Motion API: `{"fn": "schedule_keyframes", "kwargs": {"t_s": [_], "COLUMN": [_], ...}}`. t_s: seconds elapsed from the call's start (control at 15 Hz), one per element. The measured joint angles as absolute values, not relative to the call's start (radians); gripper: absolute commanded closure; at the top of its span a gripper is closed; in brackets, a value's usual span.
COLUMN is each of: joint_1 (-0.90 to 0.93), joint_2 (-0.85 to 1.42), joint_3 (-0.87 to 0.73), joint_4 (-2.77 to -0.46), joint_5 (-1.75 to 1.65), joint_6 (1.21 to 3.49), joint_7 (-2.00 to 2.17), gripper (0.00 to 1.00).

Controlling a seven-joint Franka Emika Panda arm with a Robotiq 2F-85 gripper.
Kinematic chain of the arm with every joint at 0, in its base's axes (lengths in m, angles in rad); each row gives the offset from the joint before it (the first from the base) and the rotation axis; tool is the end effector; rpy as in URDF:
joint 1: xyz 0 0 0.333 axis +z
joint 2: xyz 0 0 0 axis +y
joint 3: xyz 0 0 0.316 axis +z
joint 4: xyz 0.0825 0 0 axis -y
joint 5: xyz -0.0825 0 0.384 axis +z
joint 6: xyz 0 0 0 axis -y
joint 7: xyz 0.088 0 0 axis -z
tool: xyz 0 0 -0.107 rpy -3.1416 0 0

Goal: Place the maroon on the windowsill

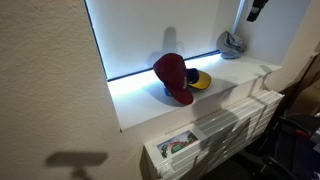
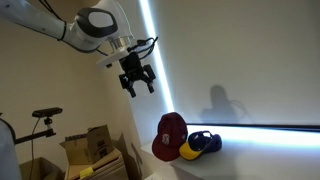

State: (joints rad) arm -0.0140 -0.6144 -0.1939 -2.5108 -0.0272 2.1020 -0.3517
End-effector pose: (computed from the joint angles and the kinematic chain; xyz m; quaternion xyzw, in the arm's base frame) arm 0.3757 -0.0863 0.5027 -0.9902 -0.0889 -0.1062 0.0160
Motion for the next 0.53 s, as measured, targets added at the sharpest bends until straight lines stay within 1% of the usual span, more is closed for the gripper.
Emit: {"fn": "schedule_keyframes", "kwargs": {"t_s": [0.27,0.53], "joint_1": [0.036,0.200], "joint_2": [-0.571,-0.440], "joint_3": [-0.191,-0.098], "joint_4": [-2.448,-2.391], "joint_5": [-0.029,0.034], "joint_6": [2.115,2.271], "joint_7": [-0.489,-0.503], "gripper": [0.00,0.00]}}
